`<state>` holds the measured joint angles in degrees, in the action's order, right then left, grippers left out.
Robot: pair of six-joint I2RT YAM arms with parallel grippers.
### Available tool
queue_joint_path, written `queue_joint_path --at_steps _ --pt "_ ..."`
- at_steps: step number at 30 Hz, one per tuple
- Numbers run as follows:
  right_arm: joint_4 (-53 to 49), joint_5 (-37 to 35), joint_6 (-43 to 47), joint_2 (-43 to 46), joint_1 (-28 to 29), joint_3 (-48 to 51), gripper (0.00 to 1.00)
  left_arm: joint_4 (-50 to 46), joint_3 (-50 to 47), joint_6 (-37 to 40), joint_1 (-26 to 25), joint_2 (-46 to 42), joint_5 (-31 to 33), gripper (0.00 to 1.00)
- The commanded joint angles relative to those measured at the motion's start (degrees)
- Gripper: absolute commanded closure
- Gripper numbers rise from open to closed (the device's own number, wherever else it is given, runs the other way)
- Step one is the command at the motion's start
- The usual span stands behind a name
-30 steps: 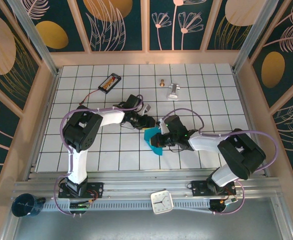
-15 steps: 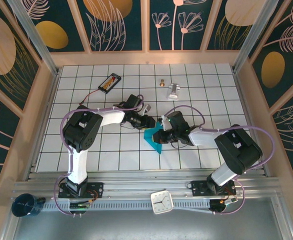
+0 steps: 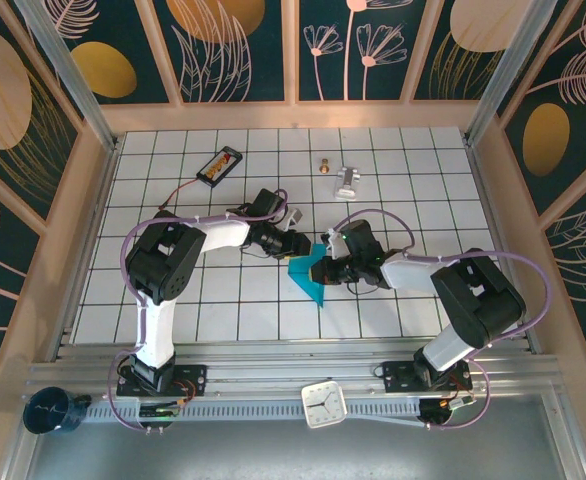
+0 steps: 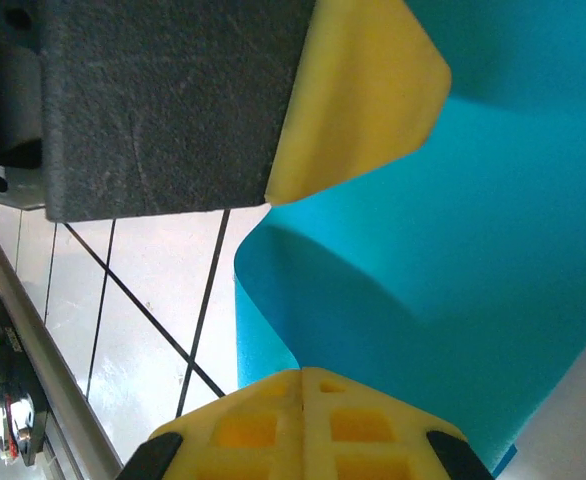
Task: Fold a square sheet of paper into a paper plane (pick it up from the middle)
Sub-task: Third fold the triangle at the center of the table.
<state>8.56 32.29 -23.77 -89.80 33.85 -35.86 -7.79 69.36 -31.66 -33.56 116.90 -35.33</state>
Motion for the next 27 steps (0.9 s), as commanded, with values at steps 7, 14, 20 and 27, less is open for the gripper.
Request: queue_joint_path --at_steps 7,14,20,27 --pt "-2.32 -0.69 2.36 1.42 -1.28 1.57 0.95 -4.78 -1.23 1.89 0.51 4.38 7.16 0.59" --pt "-2.6 -1.09 3.31 -0.32 -1.69 0.78 0.95 -4.81 -1.12 1.93 0.5 4.48 6.95 0.59" --pt "-3.74 -1.58 4.85 -2.38 -1.77 -1.55 0.95 -4.85 -1.16 1.95 0.45 4.48 6.92 0.59" --pt "-4.83 -2.06 6.01 -3.72 -2.03 -2.72 0.95 -4.81 -1.16 1.95 0.45 4.42 6.77 0.59"
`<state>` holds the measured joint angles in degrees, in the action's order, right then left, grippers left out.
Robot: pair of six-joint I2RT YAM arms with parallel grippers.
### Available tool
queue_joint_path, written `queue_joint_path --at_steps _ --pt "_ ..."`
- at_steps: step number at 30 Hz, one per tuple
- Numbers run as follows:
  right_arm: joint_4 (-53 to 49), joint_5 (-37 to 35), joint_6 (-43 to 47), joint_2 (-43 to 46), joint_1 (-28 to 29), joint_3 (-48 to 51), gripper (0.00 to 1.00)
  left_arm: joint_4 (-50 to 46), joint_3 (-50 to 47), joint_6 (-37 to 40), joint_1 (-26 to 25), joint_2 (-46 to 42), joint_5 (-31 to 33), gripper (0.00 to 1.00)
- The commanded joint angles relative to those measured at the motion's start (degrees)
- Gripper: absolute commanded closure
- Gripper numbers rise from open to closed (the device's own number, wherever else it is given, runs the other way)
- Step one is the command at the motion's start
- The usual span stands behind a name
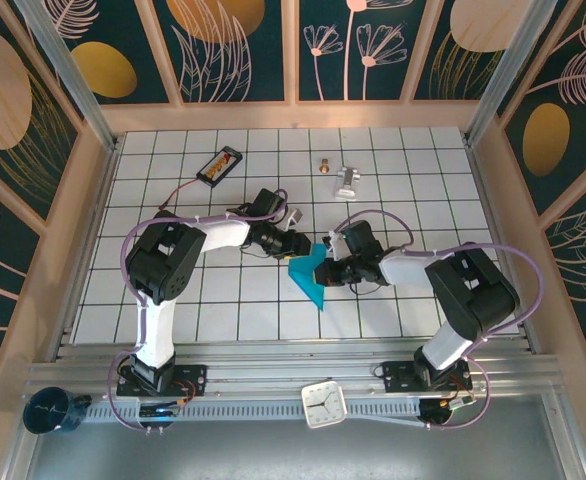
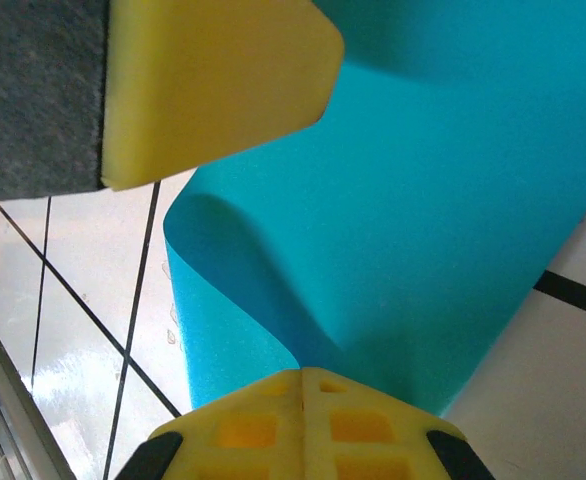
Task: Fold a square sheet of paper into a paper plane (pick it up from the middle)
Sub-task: Third fold the triangle at the center of the table.
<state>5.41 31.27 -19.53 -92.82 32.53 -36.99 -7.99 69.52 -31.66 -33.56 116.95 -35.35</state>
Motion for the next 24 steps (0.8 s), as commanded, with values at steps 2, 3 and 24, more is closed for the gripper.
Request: queue_joint_path --at_steps 2,3,24 --pt "-1.76 -1.02 1.93 -0.97 -0.72 -1.92 0.95 -4.58 -1.4 1.96 0.44 4.34 6.81 0.59" --pt "-1.84 -1.01 1.96 -1.2 -0.78 -2.15 0.95 -4.58 -1.48 1.96 0.49 4.29 6.81 0.59" --pt "-0.9 -1.56 1.38 -2.21 -0.81 -0.8 0.95 -4.51 -1.58 1.95 0.45 4.07 6.81 0.59"
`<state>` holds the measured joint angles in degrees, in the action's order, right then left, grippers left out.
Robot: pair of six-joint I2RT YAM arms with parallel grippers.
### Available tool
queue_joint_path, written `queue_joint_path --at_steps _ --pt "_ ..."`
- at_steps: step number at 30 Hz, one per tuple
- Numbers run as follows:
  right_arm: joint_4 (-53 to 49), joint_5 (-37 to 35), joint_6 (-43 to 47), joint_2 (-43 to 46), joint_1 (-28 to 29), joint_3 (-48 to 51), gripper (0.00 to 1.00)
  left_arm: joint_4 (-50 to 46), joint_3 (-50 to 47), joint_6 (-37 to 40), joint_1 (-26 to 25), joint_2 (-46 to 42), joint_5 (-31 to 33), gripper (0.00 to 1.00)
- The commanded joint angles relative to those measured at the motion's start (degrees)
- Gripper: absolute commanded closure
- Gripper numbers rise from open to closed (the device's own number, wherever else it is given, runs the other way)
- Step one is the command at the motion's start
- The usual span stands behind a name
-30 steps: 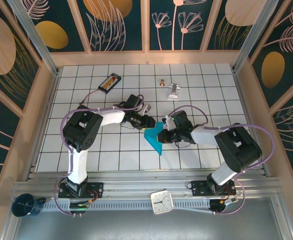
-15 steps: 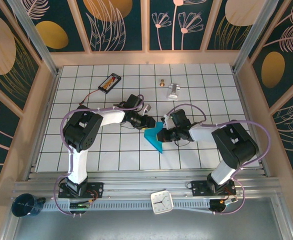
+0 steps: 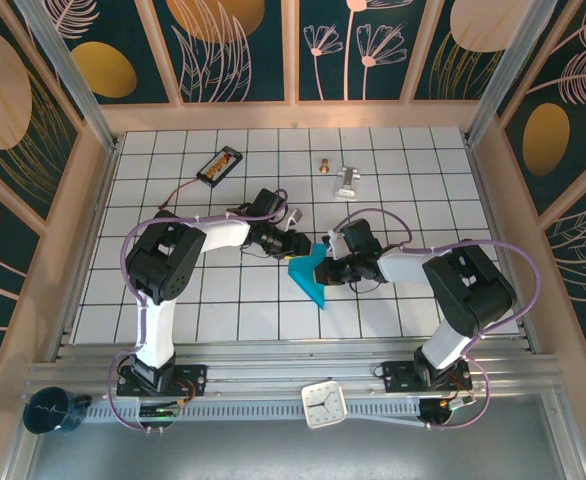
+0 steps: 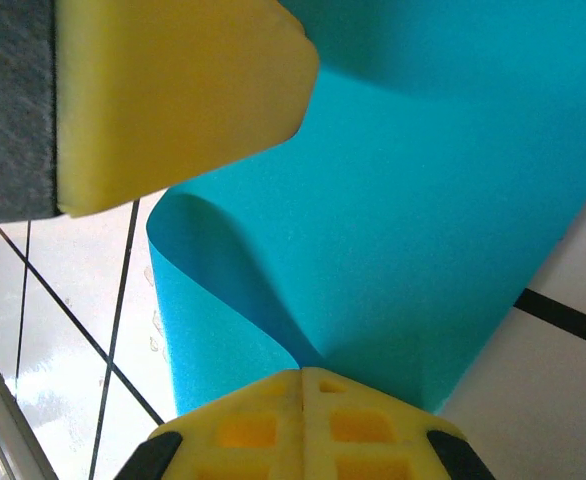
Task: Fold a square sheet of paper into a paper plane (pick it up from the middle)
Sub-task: Third fold the triangle at the center of the table.
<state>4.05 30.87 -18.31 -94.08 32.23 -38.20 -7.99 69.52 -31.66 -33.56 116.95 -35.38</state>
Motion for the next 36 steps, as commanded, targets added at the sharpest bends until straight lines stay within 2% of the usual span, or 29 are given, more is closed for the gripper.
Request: queue_joint_path --at_steps 1,13,23,28,32,34,36 --pt "0.63 -1.17 0.03 -1.07 -0.5 0.4 0.95 -4.58 -1.58 1.95 0.43 3.94 6.81 0.59" --pt "0.44 -1.96 -0.36 -1.72 -0.5 1.24 0.96 -4.6 -0.97 1.87 0.47 3.91 6.51 0.58" --pt "-0.25 -2.81 -1.46 -1.52 -0.41 3.03 0.97 -4.67 2.7 0.37 0.43 1.53 4.97 0.52" --pt "-0.12 -3.18 -1.88 -1.42 -0.24 3.56 0.97 -5.19 4.06 -0.49 0.43 -2.1 6.15 0.49" --pt "-0.07 -3.45 -1.96 -1.32 -0.16 3.82 0.97 -3.43 0.08 -2.8 0.45 -8.08 9.06 0.48" --pt "0.06 -3.54 -2.1 -1.37 -0.15 4.02 0.97 -0.64 -5.19 -6.22 0.43 -12.17 10.39 0.52" --pt "0.2 -3.62 -2.39 -1.31 -0.15 4.16 0.98 5.01 -12.15 -10.94 -0.03 -17.32 10.11 0.61"
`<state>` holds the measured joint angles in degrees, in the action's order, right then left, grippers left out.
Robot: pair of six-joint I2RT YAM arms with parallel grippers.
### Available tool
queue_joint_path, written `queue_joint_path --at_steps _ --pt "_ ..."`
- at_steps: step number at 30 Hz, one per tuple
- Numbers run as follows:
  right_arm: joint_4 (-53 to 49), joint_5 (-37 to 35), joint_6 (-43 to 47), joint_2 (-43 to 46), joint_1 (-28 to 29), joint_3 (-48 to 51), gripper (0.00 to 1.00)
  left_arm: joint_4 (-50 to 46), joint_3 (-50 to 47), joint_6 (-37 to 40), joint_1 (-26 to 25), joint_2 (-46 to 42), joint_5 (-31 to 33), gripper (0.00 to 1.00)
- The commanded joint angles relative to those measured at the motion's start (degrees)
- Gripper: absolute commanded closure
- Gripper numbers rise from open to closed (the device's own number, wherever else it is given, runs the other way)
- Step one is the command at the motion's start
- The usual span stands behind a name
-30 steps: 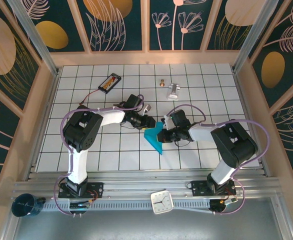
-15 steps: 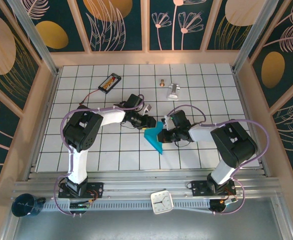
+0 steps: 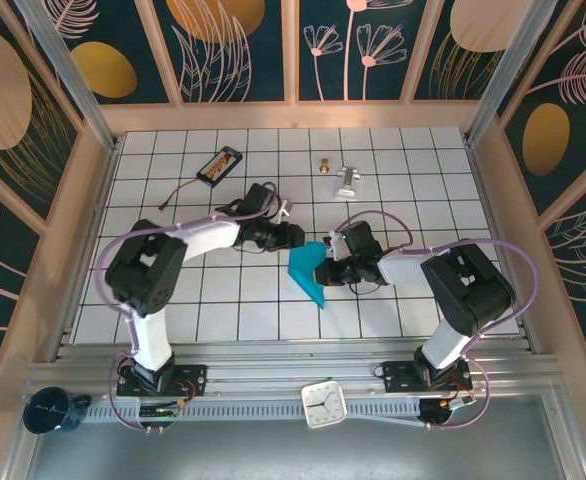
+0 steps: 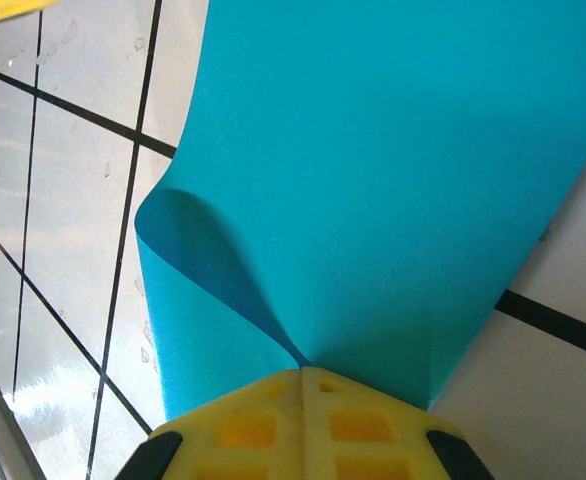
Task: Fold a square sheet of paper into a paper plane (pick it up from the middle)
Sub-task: Third fold the triangle at the center of the table.
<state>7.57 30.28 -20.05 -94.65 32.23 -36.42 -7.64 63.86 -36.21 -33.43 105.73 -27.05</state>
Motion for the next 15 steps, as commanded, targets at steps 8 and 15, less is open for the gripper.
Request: queue_joint_path --at_steps 8,15 --pt "-3.32 -3.56 -0.6 -0.88 -0.15 2.67 0.98 21.42 -20.93 -18.38 -10.02 -16.6 1.7 0.92" --pt "-2.99 -3.48 -0.69 -1.5 -0.15 2.63 0.98 29.97 -21.71 -19.09 -16.17 -12.06 2.0 0.96"
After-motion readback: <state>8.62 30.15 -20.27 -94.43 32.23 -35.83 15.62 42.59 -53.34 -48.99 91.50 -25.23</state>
